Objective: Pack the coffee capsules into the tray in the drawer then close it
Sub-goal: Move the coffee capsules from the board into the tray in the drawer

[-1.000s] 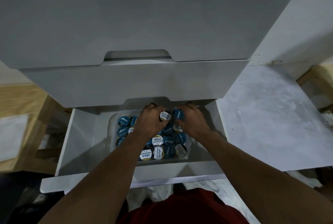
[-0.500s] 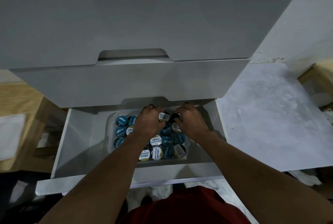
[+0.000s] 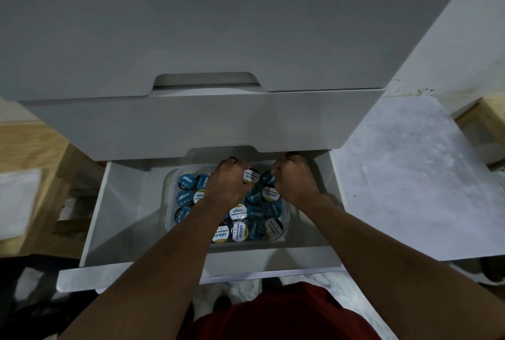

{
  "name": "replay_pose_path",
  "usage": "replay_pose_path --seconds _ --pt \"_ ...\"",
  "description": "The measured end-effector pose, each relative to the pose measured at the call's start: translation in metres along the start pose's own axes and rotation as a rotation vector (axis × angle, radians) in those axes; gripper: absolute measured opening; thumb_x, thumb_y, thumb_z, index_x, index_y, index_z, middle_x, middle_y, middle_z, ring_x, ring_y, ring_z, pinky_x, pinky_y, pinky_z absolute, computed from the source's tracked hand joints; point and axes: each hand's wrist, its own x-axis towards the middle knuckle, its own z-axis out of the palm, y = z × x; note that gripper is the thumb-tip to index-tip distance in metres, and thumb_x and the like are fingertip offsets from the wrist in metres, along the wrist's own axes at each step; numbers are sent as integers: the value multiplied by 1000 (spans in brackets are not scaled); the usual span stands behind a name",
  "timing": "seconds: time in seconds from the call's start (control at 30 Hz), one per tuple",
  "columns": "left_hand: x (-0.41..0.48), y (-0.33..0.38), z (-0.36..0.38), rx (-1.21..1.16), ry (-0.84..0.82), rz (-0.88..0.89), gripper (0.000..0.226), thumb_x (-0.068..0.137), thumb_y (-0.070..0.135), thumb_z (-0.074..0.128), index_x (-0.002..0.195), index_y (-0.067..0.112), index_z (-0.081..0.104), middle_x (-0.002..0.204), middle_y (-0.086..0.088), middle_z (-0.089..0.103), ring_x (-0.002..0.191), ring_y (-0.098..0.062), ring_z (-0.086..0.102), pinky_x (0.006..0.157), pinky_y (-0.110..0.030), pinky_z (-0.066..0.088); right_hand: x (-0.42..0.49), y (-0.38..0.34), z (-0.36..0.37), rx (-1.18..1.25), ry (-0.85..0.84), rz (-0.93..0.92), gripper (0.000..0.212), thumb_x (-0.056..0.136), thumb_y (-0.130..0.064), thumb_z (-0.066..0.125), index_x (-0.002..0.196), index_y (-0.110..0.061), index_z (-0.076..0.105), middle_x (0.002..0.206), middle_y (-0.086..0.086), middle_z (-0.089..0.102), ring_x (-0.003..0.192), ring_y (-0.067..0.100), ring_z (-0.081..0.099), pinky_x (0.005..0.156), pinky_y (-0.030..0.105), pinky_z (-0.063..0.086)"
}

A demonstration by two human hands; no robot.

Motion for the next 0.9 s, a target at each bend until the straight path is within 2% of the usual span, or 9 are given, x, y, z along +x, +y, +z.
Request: replay_pose_path --seconds 0.1,0.2,0.37,0.47,0.67,0.9 --pt "0 0 -1 5 -12 -9 45 82 29 69 123 18 57 117 -9 58 112 -26 51 90 -37 47 0 -1 -3 -2 -24 12 15 81 -10 66 95 -15 68 114 11 59 114 27 46 98 40 44" --pt "0 -1 -2 15 -22 -11 47 81 29 70 125 18 57 117 -9 58 112 -26 52 91 -37 47 0 -4 -2 -24 29 -10 14 86 -11 61 99 -10 68 112 14 58 112 30 48 94 40 47" --pt "1 0 -3 19 -33 -10 49 81 29 72 125 18 56 118 -10 58 112 -26 52 92 -39 47 -1 -4 1 -3 88 8 15 89 -17 60 101 -10 65 112 16 56 107 31 51 88 36 48" --pt "1 0 -3 25 -29 -9 47 81 29 71 124 19 56 118 -10 58 111 -26 52 91 -38 47 -2 -2 3 -47 63 -38 17 89 -20 60 102 -12 69 113 15 56 111 31 49 90 37 48" --pt "1 0 -4 38 -23 9 47 81 32 71 124 19 56 119 -9 57 113 -26 51 91 -37 45 -3 1 -4 -116 -35 -78 33 90 -34 59 119 -21 64 123 11 53 118 29 43 99 39 44" --pt "1 2 -3 32 -17 47 33 87 31 64 117 17 63 113 -11 60 104 -28 57 85 -37 49 -3 2 -5 -100 -68 -64 35 89 -33 61 121 -20 64 124 12 53 119 28 42 102 39 42"
